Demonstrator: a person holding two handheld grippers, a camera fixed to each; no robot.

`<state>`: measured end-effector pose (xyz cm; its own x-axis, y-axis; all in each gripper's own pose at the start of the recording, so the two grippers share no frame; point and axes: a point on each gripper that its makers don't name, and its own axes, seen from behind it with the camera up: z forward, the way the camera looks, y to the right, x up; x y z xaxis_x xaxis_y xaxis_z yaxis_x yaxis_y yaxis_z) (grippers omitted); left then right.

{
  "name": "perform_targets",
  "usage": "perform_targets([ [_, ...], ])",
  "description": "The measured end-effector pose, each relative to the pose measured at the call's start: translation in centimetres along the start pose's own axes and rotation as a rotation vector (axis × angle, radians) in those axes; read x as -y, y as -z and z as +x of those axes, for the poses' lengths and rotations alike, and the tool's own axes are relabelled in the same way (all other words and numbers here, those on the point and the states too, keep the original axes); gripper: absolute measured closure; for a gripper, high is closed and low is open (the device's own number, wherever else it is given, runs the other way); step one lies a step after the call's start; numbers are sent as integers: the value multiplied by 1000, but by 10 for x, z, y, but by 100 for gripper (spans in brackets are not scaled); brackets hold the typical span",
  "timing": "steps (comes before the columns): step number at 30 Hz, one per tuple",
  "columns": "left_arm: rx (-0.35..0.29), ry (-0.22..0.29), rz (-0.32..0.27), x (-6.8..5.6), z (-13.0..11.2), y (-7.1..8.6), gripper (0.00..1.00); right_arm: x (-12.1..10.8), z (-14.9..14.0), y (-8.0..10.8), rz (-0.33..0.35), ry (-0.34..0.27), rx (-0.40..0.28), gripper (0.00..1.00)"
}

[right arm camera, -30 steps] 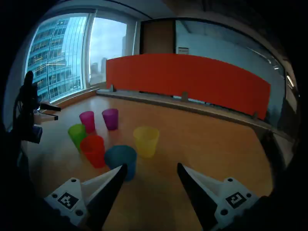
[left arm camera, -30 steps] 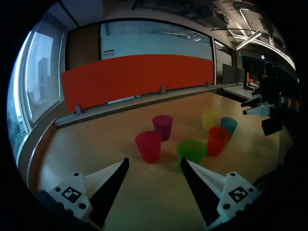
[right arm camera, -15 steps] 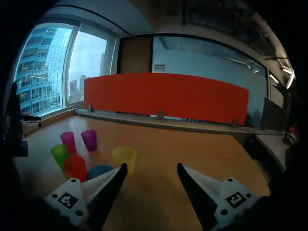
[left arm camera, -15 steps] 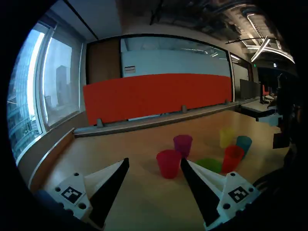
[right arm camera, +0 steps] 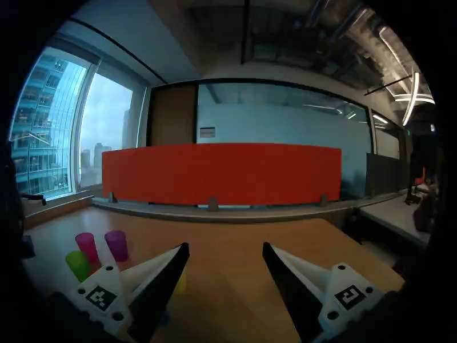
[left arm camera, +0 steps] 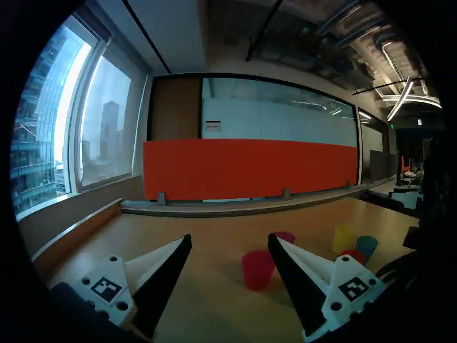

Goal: Pour water

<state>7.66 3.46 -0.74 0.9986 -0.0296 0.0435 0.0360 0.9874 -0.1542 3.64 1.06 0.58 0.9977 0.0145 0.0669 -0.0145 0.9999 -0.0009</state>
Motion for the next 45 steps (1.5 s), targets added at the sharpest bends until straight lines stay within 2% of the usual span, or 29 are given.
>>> perform_targets([
  [5,-38,22,20,5,8,0,0,-6,11,3,-47,-3,-48,0],
  [11,-66,18,46,11,13,-1,0,-18,23,6,-103,-16,-90,0],
  [26,-117,-32,86,14,22,-4,0,-20,28,15,-138,-40,-88,0],
  [35,-133,-30,111,15,16,-5,1,-22,37,24,-157,-10,-97,0],
  [41,-128,-37,110,12,2,-8,0,-22,42,27,-167,-4,-96,0],
  [45,-129,-49,127,14,-6,-7,0,-19,43,28,-164,-6,-96,0],
])
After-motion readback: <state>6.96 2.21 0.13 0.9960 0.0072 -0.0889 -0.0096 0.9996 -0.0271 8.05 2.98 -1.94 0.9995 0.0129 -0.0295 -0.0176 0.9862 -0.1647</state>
